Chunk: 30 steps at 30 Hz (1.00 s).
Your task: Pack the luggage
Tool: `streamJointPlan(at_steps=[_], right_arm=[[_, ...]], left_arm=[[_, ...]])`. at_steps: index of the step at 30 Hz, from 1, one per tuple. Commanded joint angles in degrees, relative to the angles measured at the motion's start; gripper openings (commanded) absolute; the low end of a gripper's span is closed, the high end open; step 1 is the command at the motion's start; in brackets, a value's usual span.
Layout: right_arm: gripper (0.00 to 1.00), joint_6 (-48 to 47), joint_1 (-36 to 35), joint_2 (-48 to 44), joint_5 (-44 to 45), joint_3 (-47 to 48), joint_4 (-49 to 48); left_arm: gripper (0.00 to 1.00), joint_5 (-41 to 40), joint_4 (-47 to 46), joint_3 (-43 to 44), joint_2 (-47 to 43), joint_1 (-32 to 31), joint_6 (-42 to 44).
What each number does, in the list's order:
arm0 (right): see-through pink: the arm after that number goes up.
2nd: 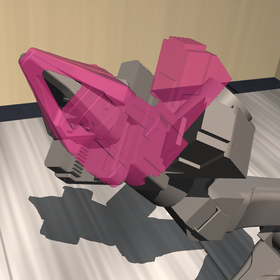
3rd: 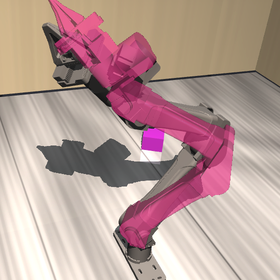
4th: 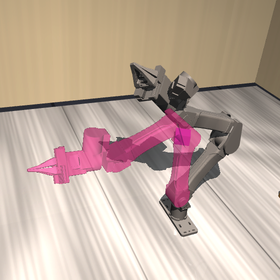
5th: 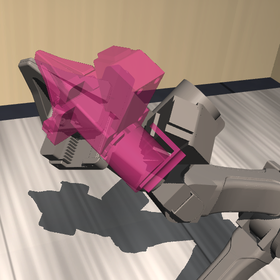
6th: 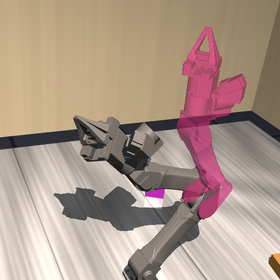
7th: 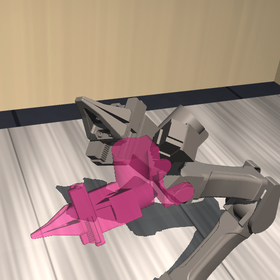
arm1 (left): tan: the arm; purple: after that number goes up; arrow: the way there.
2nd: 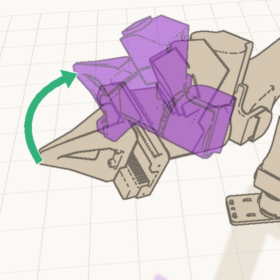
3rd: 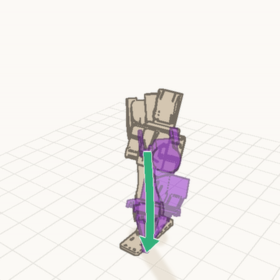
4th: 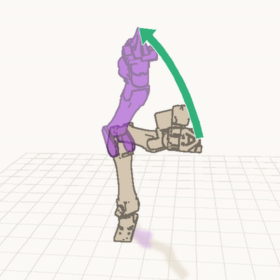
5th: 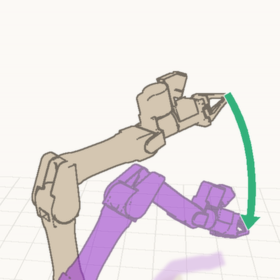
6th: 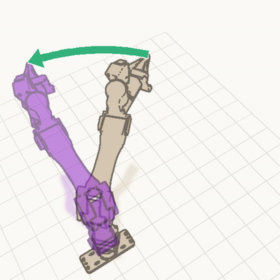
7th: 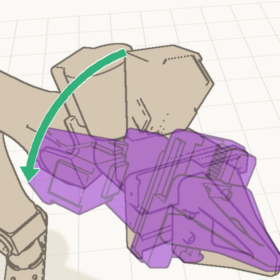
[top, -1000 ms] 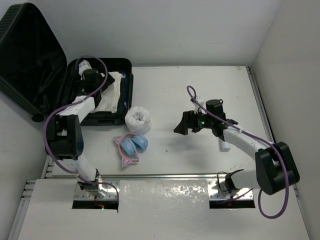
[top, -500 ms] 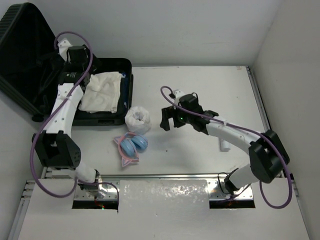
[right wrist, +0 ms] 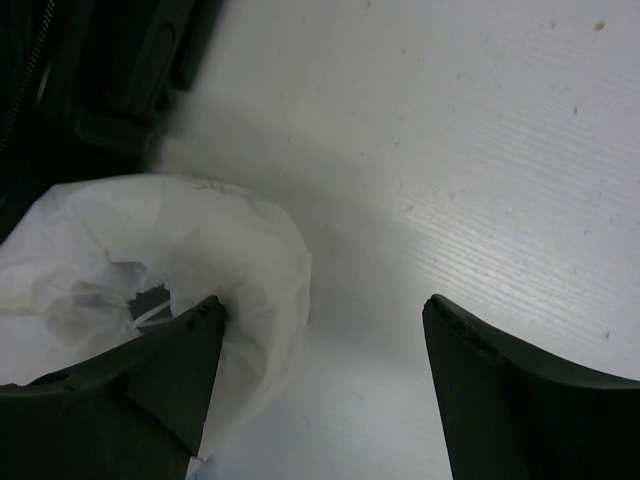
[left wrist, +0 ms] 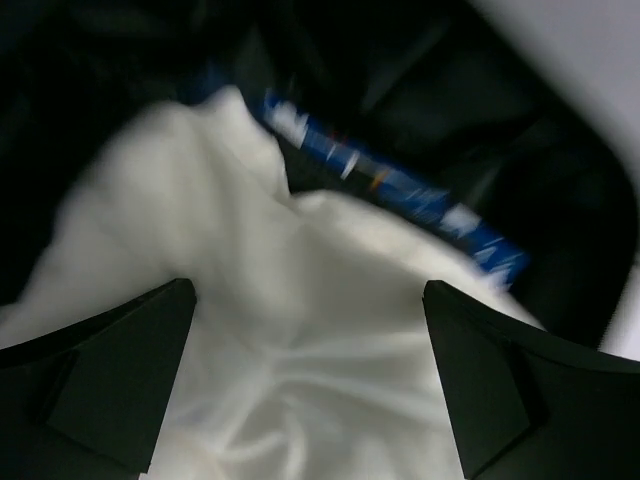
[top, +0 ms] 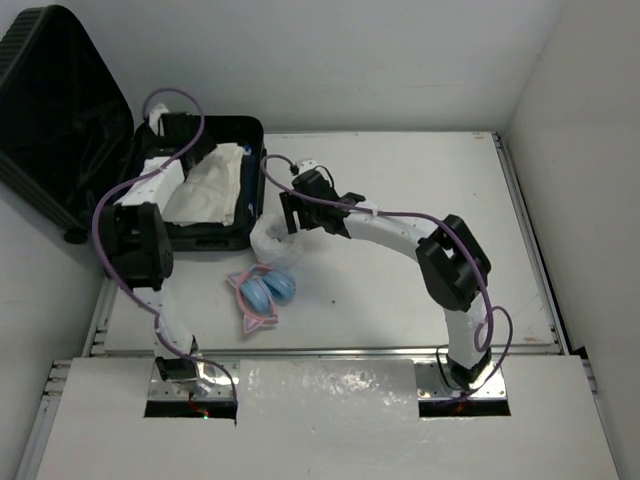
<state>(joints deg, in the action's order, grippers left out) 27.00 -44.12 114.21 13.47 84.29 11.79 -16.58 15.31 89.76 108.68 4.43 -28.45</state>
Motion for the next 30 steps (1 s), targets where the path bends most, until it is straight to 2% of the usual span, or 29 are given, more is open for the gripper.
streamJointPlan(at_steps=[1, 6, 9, 13, 18, 21, 26, 29, 30], right_arm=[[0.76, -0.5, -2.1, 0.1, 2.8, 3.2, 1.7], [0.77, -1.1, -3.1, -1.8, 5.2, 3.3, 2.6], [0.78, -1.5, -3.2, -3.3, 5.8, 4.3, 3.7], [0.79, -2.0, -3.3, -5.3, 6.2, 5.2, 4.2], [0.8, -2.5, -3.3, -6.2, 6.6, 6.4, 5.5], [0.79, -1.8, -3.4, -5.0, 2.5, 6.8, 5.4], [0.77, -1.0, -3.6, 0.9, -1.9, 10.0, 8.2], [0.73, -0.5, -4.0, 4.2, -4.4, 10.6, 8.5], [0.69, -0.5, -4.2, 4.8, -4.3, 11.3, 9.1]], left_arm=[[0.96, 5.3, -7.3, -1.5, 3.1, 0.8, 2.2], [0.98, 8.9, -9.3, 0.4, 7.4, 1.2, 5.8], [1.0, 10.2, -10.6, 0.6, 6.9, 1.2, 7.5], [1.0, 11.3, -10.8, 2.3, 2.7, 1.2, 9.4], [1.0, 8.8, -7.9, 7.8, -3.2, 1.2, 9.6], [1.0, 6.2, -2.8, 13.6, -4.4, 1.2, 9.5], [1.0, 0.9, 12.4, 25.6, -3.8, 1.2, 8.5], [1.0, 2.4, 20.3, 27.3, -6.9, 1.2, 6.5], [1.0, 3.7, 22.5, 26.7, -8.1, 1.2, 5.6]])
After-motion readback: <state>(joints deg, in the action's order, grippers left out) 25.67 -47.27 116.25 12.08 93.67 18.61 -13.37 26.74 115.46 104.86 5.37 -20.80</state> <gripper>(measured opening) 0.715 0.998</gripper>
